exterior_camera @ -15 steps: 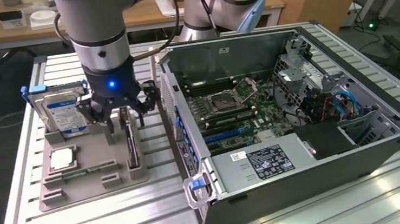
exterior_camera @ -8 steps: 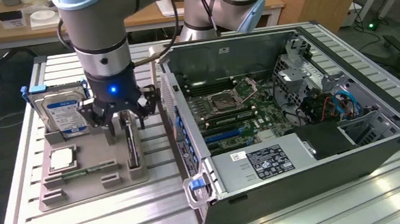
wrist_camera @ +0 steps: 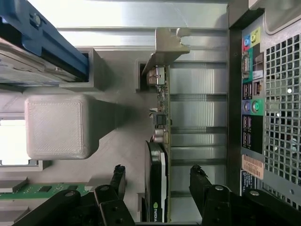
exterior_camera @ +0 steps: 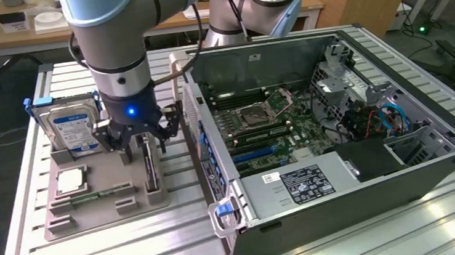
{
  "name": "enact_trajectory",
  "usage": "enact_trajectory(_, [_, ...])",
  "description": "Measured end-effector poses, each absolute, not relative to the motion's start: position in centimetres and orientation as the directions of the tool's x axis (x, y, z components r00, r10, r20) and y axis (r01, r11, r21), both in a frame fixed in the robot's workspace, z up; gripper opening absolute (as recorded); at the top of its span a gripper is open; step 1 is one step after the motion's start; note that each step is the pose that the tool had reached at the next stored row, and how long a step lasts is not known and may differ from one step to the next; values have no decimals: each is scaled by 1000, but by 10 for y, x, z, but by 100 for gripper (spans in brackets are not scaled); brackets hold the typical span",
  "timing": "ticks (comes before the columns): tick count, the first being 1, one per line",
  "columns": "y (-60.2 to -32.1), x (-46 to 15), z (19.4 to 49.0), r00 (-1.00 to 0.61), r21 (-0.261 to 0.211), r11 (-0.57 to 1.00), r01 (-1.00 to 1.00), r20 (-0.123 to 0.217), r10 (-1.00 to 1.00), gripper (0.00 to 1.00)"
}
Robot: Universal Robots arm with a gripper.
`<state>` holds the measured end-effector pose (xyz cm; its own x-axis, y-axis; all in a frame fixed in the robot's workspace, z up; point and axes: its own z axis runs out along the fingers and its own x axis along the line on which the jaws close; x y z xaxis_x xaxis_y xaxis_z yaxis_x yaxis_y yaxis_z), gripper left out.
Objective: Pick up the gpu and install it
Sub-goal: 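Pick up the gpu and move the gpu toward the slot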
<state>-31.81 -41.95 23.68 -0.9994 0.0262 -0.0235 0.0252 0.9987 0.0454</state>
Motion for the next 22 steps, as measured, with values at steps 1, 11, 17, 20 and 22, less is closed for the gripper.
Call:
enact_trajectory(1, [-420,-318,235,-999,45,999,25,-23,26,66])
enact_trajectory(11, [-420,-318,217,-999,45,999,25,-23,26,66])
enact_trajectory(17, [-420,-318,213,-999,45,999,25,-23,26,66])
enact_trajectory(20, [-420,-318,213,-999,45,999,25,-23,26,66])
enact_trajectory(22, [-420,-318,213,-999,45,999,25,-23,26,66])
